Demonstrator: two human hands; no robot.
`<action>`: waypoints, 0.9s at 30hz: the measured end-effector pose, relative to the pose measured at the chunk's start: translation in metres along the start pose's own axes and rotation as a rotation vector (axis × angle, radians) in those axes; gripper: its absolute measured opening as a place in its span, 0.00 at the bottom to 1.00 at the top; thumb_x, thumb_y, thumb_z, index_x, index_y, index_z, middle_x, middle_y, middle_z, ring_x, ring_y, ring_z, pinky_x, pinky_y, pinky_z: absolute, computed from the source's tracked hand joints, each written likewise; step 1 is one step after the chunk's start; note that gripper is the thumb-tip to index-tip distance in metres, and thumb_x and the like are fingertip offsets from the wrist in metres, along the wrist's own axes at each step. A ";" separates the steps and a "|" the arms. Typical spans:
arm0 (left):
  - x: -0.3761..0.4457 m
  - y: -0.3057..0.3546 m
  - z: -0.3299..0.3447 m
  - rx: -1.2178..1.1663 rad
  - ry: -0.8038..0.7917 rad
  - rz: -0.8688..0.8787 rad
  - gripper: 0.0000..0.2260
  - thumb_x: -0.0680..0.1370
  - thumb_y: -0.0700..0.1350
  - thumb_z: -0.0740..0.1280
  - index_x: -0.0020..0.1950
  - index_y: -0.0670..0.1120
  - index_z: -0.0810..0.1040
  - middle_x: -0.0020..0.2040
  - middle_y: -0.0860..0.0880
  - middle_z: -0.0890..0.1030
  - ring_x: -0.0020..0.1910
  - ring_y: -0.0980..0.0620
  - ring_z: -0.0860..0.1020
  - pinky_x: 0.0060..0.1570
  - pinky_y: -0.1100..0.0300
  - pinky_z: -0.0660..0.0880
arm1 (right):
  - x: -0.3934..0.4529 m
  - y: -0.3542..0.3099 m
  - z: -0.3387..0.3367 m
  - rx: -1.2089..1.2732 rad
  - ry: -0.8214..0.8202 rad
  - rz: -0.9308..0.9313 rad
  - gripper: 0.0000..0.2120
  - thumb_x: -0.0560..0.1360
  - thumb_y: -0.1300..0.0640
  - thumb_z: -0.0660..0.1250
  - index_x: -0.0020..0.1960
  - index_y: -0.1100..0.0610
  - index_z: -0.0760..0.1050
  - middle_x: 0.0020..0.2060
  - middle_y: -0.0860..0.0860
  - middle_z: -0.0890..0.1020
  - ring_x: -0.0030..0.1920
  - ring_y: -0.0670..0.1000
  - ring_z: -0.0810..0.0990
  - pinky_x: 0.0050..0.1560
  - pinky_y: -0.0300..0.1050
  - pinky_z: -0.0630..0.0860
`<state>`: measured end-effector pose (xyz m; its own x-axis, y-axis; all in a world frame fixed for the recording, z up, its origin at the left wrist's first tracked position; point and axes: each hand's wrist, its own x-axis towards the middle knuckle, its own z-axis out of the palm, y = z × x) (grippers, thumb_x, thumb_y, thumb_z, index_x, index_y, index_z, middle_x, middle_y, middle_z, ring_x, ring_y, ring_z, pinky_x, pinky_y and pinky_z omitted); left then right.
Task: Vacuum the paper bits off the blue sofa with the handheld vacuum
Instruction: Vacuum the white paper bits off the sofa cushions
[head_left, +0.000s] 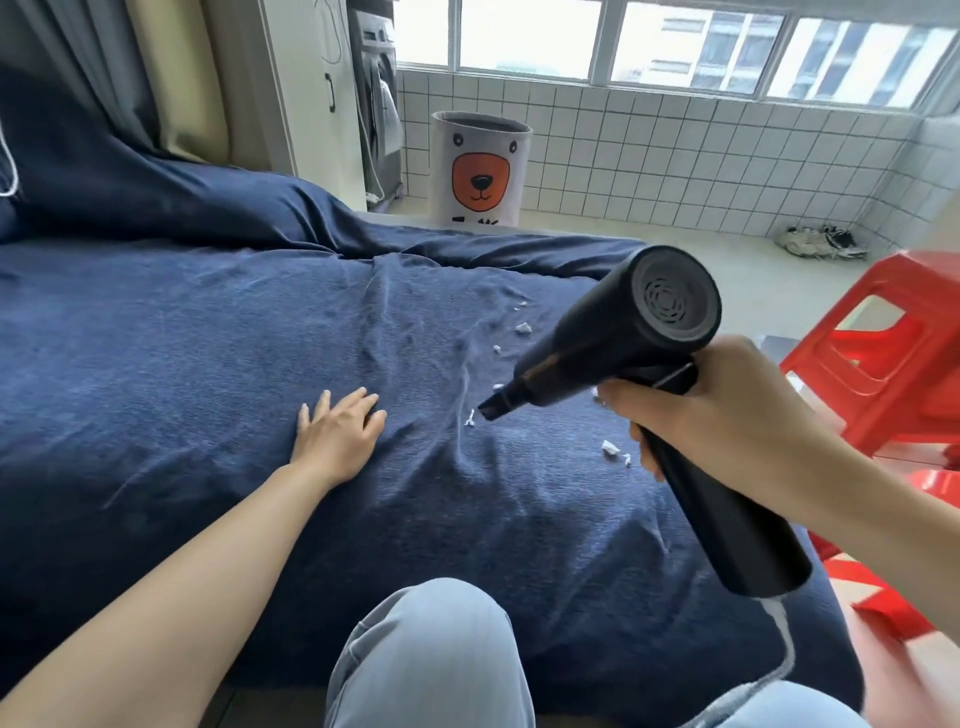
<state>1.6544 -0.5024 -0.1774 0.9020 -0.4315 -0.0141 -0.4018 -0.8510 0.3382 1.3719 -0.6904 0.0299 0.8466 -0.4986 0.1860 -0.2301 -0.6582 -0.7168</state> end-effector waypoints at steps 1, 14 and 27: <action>0.002 0.006 0.001 -0.009 -0.003 0.021 0.23 0.82 0.58 0.50 0.76 0.54 0.62 0.78 0.56 0.57 0.78 0.45 0.50 0.75 0.43 0.44 | 0.000 0.003 0.000 0.008 0.001 0.020 0.14 0.72 0.55 0.73 0.31 0.61 0.78 0.24 0.55 0.82 0.23 0.50 0.82 0.29 0.37 0.75; 0.026 0.055 0.024 0.062 -0.045 0.166 0.24 0.81 0.60 0.50 0.77 0.54 0.60 0.78 0.55 0.56 0.78 0.49 0.51 0.75 0.46 0.46 | 0.027 0.026 0.008 0.065 0.058 0.093 0.14 0.71 0.55 0.73 0.32 0.63 0.78 0.26 0.57 0.82 0.23 0.53 0.82 0.31 0.47 0.80; 0.044 0.065 0.033 0.075 0.001 0.169 0.23 0.82 0.58 0.50 0.76 0.55 0.60 0.78 0.56 0.57 0.78 0.49 0.50 0.76 0.46 0.45 | 0.031 0.025 0.005 0.184 -0.031 0.111 0.12 0.68 0.56 0.72 0.32 0.64 0.77 0.26 0.58 0.81 0.24 0.55 0.80 0.30 0.51 0.80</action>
<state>1.6628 -0.5861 -0.1868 0.8208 -0.5700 0.0382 -0.5584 -0.7863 0.2645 1.3944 -0.7195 0.0143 0.8361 -0.5427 0.0806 -0.2335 -0.4849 -0.8429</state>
